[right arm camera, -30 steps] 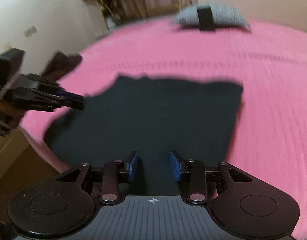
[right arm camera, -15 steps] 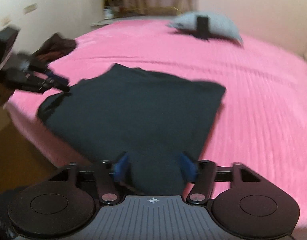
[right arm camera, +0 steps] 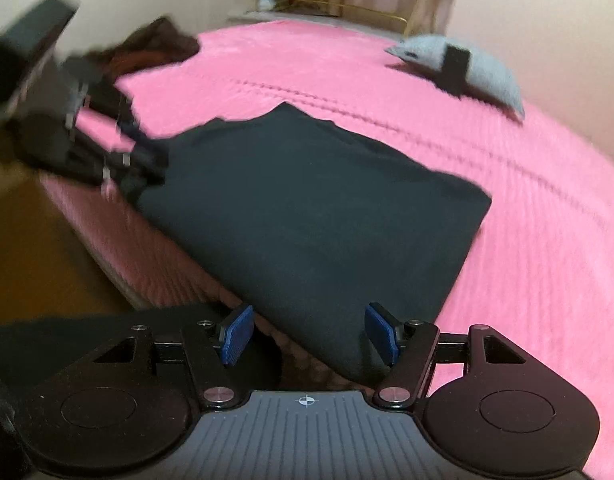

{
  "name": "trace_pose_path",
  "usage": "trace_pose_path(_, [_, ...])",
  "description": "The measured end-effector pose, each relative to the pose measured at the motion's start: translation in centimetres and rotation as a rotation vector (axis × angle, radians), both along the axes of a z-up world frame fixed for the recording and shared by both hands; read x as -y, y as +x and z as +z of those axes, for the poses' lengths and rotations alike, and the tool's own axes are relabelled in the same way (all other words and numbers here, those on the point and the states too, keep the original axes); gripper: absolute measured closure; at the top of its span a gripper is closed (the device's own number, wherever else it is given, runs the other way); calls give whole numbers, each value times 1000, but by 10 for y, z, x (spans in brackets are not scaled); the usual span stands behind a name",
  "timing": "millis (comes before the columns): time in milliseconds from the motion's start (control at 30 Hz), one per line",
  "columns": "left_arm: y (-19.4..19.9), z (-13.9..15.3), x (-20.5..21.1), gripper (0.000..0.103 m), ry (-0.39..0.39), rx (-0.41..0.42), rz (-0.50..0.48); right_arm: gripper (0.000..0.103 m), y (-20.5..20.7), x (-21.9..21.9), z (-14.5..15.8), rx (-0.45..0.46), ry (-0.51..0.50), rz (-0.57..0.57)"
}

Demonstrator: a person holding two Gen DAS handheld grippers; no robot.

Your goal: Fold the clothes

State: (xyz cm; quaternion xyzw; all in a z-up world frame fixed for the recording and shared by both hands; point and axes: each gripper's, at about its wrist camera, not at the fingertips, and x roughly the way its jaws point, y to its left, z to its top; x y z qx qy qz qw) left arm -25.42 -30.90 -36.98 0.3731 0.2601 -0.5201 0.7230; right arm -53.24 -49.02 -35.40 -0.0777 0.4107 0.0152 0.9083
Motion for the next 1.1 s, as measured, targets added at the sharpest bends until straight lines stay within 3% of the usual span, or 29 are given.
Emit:
trace_pose_path(100, [-6, 6, -5, 77, 7, 6, -19, 38, -3, -8, -3, -16, -50, 35])
trace_pose_path(400, [-7, 0, -3, 77, 52, -13, -6, 38, 1, -14, -14, -40, -81, 45])
trace_pose_path(667, [-6, -2, -2, 77, 47, -26, -1, 38, 10, -28, -25, -68, -256, 139])
trace_pose_path(1100, [-4, -1, -2, 76, 30, -41, 7, 38, 30, -43, -44, -77, -438, 250])
